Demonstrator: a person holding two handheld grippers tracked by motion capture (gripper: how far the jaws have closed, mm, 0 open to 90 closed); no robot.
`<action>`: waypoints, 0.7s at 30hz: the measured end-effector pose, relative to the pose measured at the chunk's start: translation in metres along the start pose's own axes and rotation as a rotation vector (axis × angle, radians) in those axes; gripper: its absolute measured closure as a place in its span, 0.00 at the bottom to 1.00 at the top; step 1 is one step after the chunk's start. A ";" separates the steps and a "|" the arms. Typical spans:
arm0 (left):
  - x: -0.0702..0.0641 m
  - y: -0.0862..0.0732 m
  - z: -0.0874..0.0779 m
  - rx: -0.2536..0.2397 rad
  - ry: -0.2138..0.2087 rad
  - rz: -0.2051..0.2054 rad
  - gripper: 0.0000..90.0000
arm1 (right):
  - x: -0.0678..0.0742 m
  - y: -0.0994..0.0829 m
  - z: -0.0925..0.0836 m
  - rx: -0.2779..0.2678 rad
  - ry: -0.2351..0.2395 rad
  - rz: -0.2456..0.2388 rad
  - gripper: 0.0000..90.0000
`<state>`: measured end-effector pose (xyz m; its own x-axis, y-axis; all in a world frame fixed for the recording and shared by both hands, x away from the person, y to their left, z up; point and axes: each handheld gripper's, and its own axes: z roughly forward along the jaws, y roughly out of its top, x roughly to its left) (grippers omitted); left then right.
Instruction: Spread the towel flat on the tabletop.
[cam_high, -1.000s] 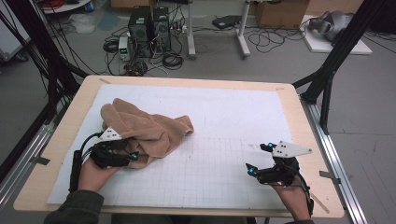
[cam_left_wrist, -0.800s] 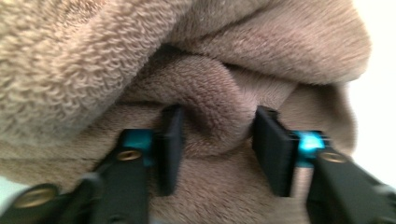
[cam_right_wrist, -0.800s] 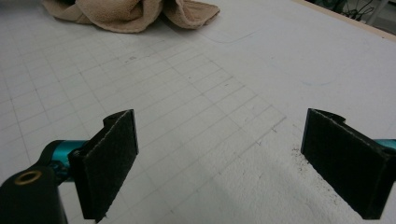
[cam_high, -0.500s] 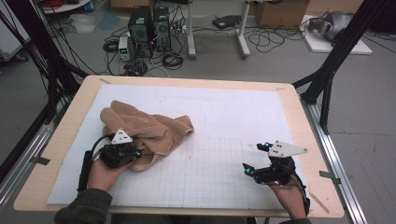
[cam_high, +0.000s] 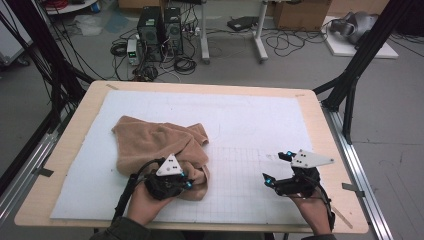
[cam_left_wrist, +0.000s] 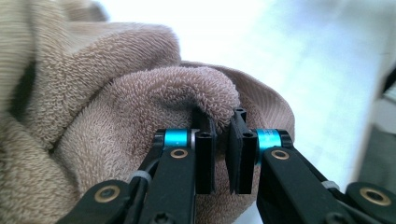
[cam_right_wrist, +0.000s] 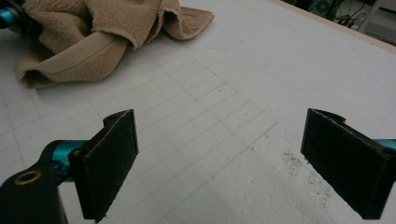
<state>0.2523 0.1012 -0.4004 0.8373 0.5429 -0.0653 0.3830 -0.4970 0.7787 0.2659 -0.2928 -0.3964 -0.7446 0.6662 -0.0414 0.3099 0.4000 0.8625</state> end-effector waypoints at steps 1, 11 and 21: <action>-0.006 0.001 0.002 -0.005 -0.024 0.013 0.92 | 0.001 0.000 0.001 0.000 0.006 0.001 0.11; 0.001 -0.010 -0.033 -0.054 -0.014 0.003 0.58 | 0.011 0.023 0.030 0.000 0.084 -0.036 0.11; 0.034 -0.021 -0.072 -0.124 0.113 -0.056 0.44 | 0.026 0.055 0.077 0.015 0.172 -0.095 0.20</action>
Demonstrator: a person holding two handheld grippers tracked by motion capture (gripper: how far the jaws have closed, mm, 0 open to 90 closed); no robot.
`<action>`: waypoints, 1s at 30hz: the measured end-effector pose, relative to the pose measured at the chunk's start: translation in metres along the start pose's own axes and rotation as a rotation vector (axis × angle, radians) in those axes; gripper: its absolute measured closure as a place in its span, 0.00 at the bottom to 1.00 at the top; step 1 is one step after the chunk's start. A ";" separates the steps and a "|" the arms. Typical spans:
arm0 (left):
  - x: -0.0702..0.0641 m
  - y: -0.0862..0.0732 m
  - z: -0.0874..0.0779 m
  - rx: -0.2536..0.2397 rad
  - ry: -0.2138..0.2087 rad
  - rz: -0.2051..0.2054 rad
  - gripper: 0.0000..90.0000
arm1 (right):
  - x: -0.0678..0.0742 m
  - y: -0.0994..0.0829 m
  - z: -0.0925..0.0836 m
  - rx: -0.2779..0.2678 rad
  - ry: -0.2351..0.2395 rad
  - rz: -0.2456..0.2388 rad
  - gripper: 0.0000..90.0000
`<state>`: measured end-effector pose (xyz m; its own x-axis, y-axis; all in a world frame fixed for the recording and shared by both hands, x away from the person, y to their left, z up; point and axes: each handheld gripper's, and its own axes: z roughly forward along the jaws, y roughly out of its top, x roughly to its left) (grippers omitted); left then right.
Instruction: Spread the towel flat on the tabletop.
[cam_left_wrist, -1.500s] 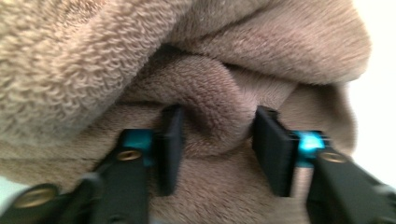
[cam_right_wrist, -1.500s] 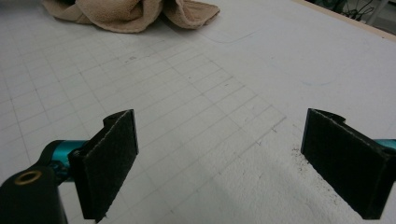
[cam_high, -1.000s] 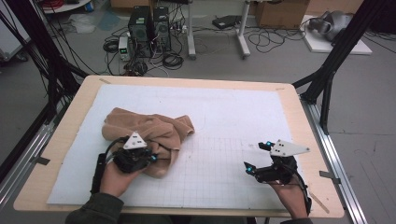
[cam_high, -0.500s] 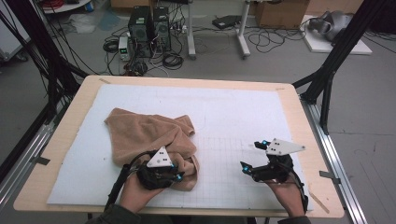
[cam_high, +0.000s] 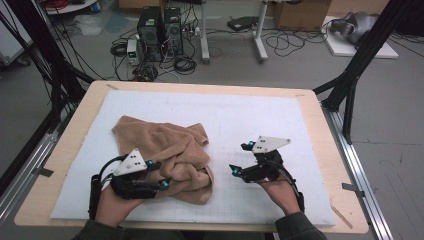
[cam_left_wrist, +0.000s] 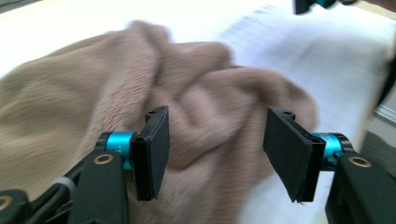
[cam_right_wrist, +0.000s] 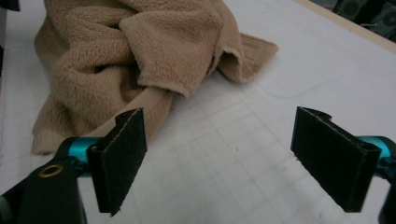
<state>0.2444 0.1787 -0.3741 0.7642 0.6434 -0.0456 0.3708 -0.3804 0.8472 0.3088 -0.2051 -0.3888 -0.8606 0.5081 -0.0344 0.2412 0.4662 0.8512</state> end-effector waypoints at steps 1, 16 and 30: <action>0.007 -0.003 -0.002 -0.007 0.009 -0.021 0.43 | 0.001 0.003 0.003 -0.002 0.007 0.003 0.21; 0.040 -0.009 -0.027 -0.044 0.077 -0.061 0.41 | 0.012 0.035 0.081 0.092 0.153 -0.044 0.32; 0.058 -0.025 0.017 0.117 0.007 -0.067 0.84 | 0.007 0.030 0.091 0.151 0.265 -0.081 0.91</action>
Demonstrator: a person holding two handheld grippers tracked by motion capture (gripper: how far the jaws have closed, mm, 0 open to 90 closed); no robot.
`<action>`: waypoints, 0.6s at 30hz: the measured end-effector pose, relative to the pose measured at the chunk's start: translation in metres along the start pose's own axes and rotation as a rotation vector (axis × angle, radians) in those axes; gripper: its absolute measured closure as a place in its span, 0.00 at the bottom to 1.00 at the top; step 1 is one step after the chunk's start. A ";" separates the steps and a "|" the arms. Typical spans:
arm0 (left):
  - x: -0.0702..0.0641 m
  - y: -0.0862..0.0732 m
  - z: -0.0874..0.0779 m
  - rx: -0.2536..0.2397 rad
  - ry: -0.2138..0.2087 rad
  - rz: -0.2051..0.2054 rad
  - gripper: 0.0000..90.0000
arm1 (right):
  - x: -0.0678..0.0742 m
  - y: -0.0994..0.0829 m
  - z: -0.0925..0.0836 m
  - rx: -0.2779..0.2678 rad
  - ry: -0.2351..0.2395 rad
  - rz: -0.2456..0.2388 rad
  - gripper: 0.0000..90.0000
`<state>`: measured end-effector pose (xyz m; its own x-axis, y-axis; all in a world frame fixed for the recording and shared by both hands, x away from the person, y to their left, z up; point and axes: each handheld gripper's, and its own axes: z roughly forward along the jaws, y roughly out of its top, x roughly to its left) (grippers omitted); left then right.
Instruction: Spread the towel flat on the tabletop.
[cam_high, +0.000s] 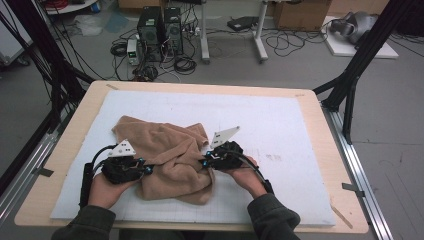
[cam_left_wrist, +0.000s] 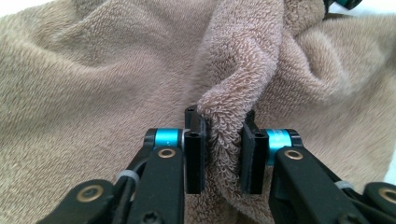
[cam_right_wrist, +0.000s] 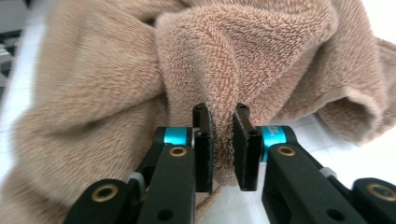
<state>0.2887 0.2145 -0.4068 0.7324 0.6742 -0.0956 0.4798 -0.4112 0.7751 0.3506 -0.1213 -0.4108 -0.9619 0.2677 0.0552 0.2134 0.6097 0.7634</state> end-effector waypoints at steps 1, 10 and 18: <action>-0.002 0.001 0.000 -0.007 -0.006 0.003 0.84 | 0.000 0.000 0.000 0.000 0.000 0.000 0.91; -0.034 0.012 0.006 -0.039 -0.053 0.066 0.86 | 0.025 -0.022 -0.085 -0.033 -0.069 -0.044 0.92; -0.066 0.004 -0.007 -0.039 -0.067 0.133 0.87 | 0.058 -0.062 -0.122 0.013 -0.064 -0.042 0.92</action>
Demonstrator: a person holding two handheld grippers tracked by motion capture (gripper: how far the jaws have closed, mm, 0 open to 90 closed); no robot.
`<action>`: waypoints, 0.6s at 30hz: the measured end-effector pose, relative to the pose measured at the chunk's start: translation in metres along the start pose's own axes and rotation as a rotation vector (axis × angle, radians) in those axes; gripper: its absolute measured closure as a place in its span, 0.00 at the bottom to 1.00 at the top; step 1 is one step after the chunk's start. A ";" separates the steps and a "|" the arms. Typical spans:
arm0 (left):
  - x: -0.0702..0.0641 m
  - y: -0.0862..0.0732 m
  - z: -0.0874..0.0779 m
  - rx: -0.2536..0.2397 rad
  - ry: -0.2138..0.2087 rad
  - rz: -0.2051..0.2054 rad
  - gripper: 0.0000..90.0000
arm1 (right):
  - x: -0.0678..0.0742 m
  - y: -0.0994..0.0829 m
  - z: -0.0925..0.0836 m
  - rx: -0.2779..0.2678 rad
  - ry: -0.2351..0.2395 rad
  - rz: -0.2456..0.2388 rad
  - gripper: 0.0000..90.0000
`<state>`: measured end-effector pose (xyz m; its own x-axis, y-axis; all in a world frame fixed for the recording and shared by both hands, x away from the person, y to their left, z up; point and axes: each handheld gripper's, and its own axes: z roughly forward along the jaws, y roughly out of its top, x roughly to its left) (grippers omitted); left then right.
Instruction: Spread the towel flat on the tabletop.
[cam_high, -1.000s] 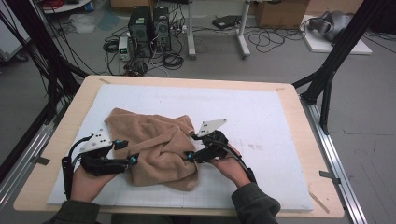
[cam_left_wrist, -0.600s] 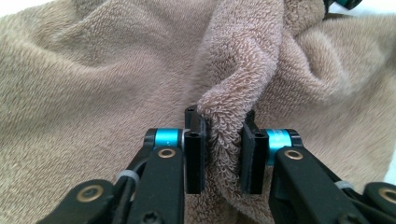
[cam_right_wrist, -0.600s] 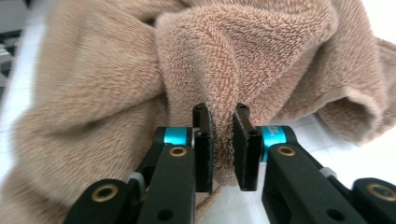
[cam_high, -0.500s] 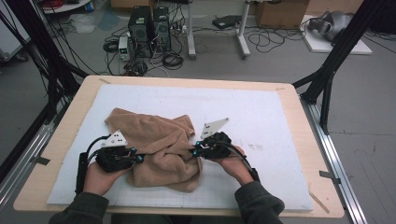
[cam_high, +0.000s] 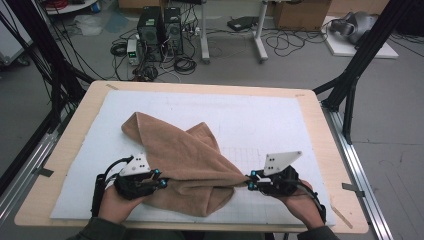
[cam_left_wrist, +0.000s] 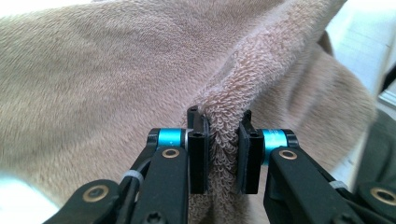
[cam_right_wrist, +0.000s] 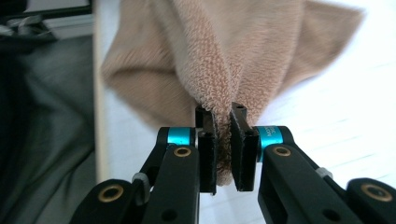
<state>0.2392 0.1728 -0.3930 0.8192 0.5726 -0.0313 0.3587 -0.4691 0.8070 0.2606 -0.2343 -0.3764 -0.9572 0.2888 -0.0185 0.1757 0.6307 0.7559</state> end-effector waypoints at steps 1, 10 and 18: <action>-0.003 -0.002 -0.003 0.003 0.002 0.001 0.87 | 0.004 -0.004 0.004 0.017 0.006 -0.002 0.92; -0.009 -0.005 -0.041 0.005 0.007 0.001 0.66 | 0.000 0.005 0.010 -0.092 0.072 0.027 0.65; 0.006 0.022 -0.052 -0.062 0.035 0.007 0.51 | -0.041 0.028 0.025 -0.130 0.014 0.055 0.61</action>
<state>0.2287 0.2009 -0.3446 0.8048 0.5935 -0.0055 0.3235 -0.4309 0.8424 0.3105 -0.2102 -0.3711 -0.9502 0.3098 0.0336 0.1975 0.5155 0.8338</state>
